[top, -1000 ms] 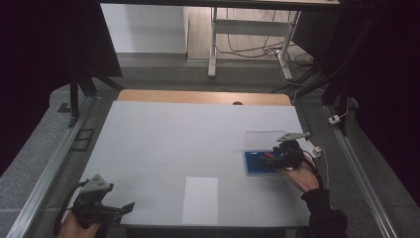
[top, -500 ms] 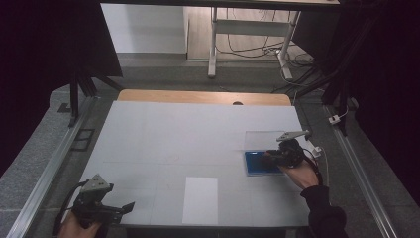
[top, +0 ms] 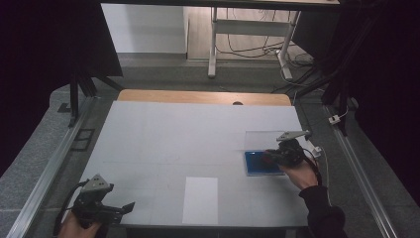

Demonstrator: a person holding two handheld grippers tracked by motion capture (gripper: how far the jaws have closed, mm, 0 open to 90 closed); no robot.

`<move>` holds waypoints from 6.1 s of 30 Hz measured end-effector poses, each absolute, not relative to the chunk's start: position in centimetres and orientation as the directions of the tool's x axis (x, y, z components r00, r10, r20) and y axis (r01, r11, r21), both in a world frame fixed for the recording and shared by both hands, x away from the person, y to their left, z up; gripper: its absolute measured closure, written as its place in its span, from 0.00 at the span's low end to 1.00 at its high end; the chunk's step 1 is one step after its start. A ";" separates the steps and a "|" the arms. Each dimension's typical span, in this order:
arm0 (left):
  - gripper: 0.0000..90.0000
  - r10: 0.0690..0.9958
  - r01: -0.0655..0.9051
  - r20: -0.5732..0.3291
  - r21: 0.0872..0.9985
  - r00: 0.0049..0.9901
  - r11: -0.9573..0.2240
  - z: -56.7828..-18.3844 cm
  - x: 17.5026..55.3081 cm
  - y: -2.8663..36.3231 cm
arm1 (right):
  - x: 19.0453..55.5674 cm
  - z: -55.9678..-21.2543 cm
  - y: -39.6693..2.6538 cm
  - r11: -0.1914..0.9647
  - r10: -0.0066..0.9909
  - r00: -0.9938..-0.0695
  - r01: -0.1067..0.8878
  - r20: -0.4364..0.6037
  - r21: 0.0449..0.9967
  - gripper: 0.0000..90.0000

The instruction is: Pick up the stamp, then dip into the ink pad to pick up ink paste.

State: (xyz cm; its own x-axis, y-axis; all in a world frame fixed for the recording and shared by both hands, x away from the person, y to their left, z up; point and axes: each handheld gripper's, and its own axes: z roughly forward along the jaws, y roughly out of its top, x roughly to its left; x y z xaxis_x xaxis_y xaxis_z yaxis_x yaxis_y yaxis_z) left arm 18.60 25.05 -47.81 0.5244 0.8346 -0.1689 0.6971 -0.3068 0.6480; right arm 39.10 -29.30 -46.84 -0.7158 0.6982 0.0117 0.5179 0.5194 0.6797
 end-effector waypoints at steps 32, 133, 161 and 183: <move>0.03 0.833 0.695 -0.158 0.644 0.530 -0.320 -47.8 18.7 24.9 | 37.3 -45.3 -29.7 0.462 0.731 -0.682 0.534 0.037 0.708 0.89; 0.03 0.833 0.708 -0.177 0.634 0.523 -0.310 -47.9 18.9 25.0 | 38.1 -47.3 -28.1 0.503 0.751 -0.660 0.540 -0.031 0.675 0.89; 0.03 0.833 0.709 -0.174 0.631 0.525 -0.315 -47.9 18.9 24.9 | 38.6 -48.0 -28.4 0.498 0.794 -0.604 0.579 -0.070 0.645 0.89; 0.03 0.832 0.708 -0.170 0.629 0.528 -0.320 -47.9 19.0 24.9 | 38.6 -48.1 -28.3 0.518 0.783 -0.615 0.565 -0.090 0.642 0.89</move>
State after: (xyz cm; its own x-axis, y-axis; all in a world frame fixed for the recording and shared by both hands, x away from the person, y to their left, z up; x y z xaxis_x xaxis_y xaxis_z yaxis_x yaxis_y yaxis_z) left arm 18.97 24.86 -47.87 0.5277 0.8322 -0.1702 0.7080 -0.3202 0.6295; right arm 38.59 -28.33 -48.09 -0.6153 0.7832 -0.0896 0.5652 0.5175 0.6425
